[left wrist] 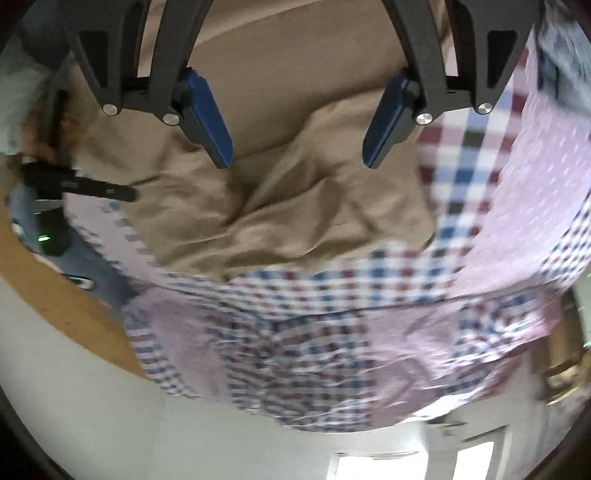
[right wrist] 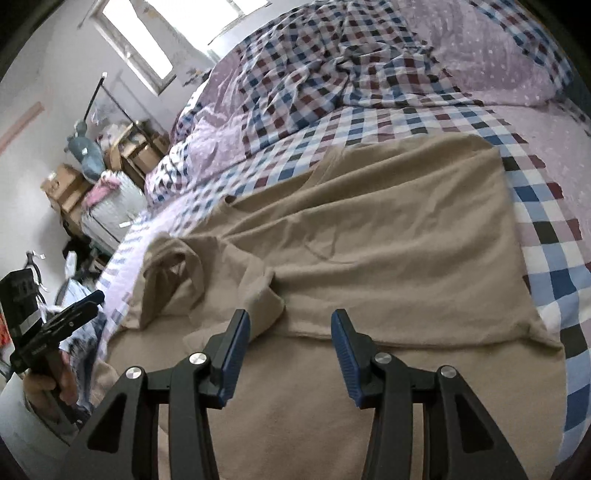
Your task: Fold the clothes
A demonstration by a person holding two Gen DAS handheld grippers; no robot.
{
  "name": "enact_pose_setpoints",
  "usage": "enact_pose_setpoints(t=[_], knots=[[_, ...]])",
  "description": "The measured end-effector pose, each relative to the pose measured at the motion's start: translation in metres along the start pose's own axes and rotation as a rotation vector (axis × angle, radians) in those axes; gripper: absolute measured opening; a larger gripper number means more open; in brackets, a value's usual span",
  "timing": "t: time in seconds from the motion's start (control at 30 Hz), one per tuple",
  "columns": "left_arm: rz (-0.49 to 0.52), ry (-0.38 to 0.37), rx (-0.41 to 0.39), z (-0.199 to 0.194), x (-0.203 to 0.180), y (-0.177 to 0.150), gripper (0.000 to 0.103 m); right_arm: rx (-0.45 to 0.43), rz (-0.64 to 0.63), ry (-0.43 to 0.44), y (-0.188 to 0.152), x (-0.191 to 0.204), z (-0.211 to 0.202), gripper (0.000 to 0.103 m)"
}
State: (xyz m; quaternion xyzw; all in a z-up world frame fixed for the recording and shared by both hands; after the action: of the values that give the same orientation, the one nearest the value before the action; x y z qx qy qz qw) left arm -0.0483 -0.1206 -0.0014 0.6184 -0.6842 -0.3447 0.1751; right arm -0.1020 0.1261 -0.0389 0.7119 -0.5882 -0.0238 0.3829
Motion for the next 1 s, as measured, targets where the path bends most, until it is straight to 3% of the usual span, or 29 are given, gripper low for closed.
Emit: enact_pose_setpoints(t=[0.2,0.3,0.4,0.53,0.57,0.6,0.63,0.67,0.7,0.9,1.0], knots=[[0.116,0.172,0.035,0.011,0.010,-0.026,0.076,-0.023,-0.160,-0.034,-0.007,0.039,0.001,0.049],[0.149,0.199,0.043,0.018,0.010,-0.033,0.073,-0.018,-0.277,-0.045,-0.019,0.066,0.005,0.049],[0.196,0.275,0.080,0.032,0.013,-0.039,0.058,0.001,-0.385,-0.060,-0.032,0.091,0.016,0.049],[0.160,0.352,0.084,0.043,0.031,-0.037,0.030,0.028,-0.433,-0.101,-0.041,0.100,0.036,0.049],[0.136,0.370,0.079,0.043,0.038,-0.036,0.016,0.038,-0.443,-0.117,-0.044,0.099,0.040,0.046],[0.118,0.391,0.076,0.043,0.044,-0.035,0.009,0.047,-0.453,-0.132,-0.046,0.097,0.043,0.039],[0.097,0.406,0.070,0.041,0.052,-0.033,0.005,0.057,-0.464,-0.147,-0.049,0.095,0.047,0.038],[0.069,0.411,0.063,0.039,0.059,-0.032,0.003,0.048,-0.485,-0.172,-0.046,0.094,0.045,0.028],[0.038,0.414,0.055,0.037,0.066,-0.031,0.002,0.037,-0.507,-0.197,-0.044,0.093,0.042,0.004],[-0.063,0.397,0.053,0.033,0.085,-0.034,0.001,-0.218,-0.437,-0.321,0.019,0.067,-0.033,0.005],[-0.050,0.403,0.073,0.035,0.085,-0.039,0.001,-0.314,-0.460,-0.274,0.035,0.073,-0.073,0.005]])
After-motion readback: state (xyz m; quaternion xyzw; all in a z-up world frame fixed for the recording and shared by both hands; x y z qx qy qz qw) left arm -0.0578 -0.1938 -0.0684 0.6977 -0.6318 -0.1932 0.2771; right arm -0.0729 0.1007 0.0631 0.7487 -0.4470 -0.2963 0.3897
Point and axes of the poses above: each gripper's, at about its wrist camera, not at the fingertips, and z roughly the way its jaws point, x to its left, y to its top, the point moved 10 cm from there along z, roughly the way its jaws point, and after that the axes turned 3 degrees about -y, right-handed, at the moved point
